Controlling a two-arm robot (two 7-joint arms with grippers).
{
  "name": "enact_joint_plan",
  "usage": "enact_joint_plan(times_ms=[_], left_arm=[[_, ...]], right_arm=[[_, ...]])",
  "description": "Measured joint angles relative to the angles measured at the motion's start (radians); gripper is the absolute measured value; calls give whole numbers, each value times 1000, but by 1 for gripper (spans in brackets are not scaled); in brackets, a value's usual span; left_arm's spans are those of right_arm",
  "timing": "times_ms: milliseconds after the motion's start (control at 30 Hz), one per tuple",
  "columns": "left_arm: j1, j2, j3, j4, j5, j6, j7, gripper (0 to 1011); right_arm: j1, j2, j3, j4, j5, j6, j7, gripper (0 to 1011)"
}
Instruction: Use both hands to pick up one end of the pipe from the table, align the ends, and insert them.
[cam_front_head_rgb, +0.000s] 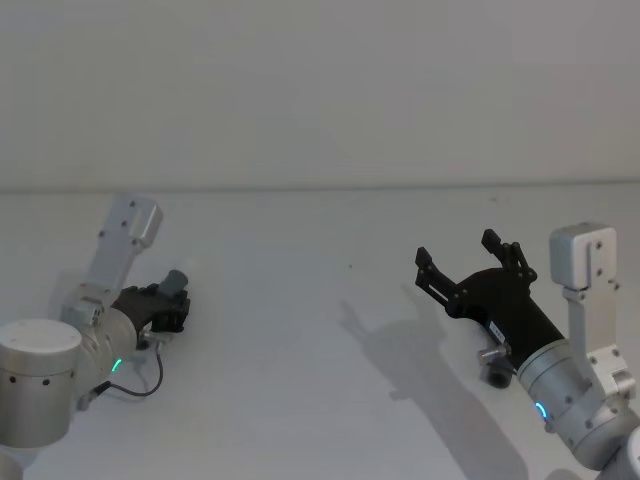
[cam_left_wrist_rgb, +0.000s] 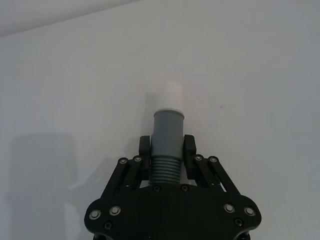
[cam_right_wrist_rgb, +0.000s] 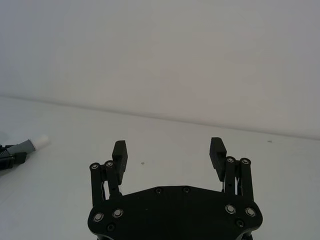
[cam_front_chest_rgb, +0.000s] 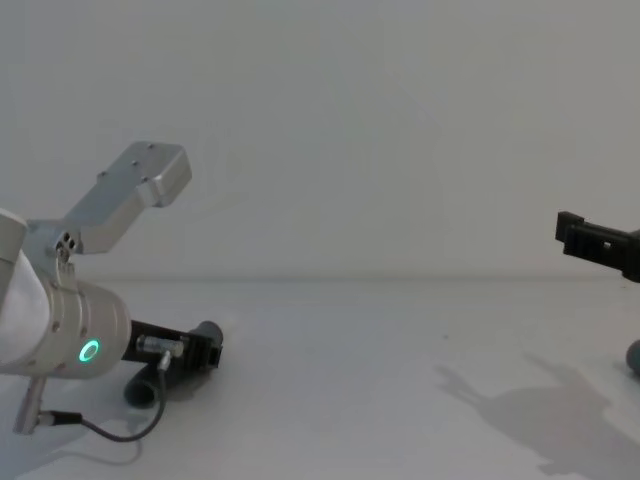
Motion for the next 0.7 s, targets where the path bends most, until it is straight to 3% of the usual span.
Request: enact_joint_plan(times_ms=[400,700], left_arm=[[0,0,0,0,0,0,0,354],[0,0,0,0,0,0,0,354]], right_arm=[[1,2,2,-7,0,10,2,1002],[-2,22,17,-50,2,96,6,1002]])
